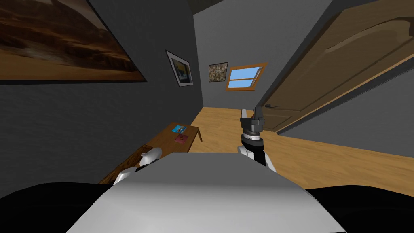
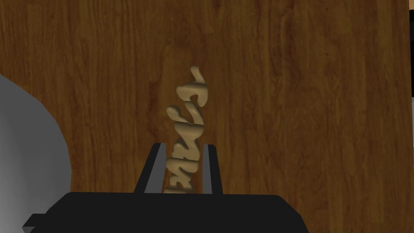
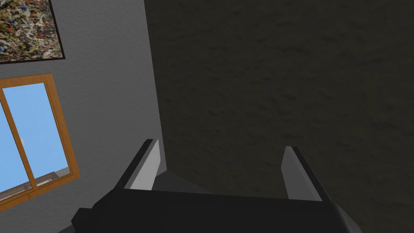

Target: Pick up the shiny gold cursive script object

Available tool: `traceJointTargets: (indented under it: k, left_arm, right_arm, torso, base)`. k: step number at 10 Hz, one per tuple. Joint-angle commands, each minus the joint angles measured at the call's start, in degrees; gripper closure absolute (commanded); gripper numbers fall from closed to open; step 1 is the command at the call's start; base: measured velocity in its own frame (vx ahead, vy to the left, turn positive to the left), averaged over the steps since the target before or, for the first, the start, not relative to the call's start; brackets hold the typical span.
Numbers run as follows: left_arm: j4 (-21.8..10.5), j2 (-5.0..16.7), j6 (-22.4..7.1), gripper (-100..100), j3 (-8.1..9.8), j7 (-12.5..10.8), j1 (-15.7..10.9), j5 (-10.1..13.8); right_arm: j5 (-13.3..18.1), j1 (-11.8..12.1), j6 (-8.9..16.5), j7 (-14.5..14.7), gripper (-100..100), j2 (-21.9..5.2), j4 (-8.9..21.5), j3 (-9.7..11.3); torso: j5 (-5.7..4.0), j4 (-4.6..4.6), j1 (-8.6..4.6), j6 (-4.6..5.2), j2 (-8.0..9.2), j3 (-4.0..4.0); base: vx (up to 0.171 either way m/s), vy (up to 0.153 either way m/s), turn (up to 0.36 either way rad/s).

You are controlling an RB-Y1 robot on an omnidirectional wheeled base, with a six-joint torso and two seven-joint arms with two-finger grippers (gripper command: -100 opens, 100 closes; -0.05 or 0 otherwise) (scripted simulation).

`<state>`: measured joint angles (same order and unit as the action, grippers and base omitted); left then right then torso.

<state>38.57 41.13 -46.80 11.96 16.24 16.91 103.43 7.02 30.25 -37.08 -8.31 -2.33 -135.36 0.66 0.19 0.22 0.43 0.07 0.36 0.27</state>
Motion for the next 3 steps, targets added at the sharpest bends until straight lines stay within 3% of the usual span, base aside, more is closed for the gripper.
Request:
traceJointTargets:
  k: [1, 2, 3]
  left_arm:
    - [-1.6, 0.6, 0.2, 100, -0.38, -0.5, -1.1, 0.7]
    - [-0.9, 0.5, 0.2, 100, -0.29, -0.6, -0.7, 0.5]
    - [-1.0, 0.5, 0.2, 0, -0.32, -0.6, -0.8, 0.5]
  right_arm:
    - [0.0, 0.0, 0.0, 0.0, 0, 0.0, 0.0, 0.0]
    - [0.0, 0.0, 0.0, 0.0, 0, 0.0, 0.0, 0.0]
    - [0.0, 0.0, 0.0, 0.0, 0, 0.0, 0.0, 0.0]
  torso:
    - [0.0, 0.0, 0.0, 0.0, 0.0, 0.0]
    - [0.02, -0.02, -0.01, -0.07, -0.06, -0.02]
    - [0.03, -0.06, 0.08, -0.09, -0.26, -0.14]
  base:
    - [-0.12, -0.045, -0.106]
    - [-0.039, -0.017, -0.008]
    - [-0.009, -0.004, 0.004]
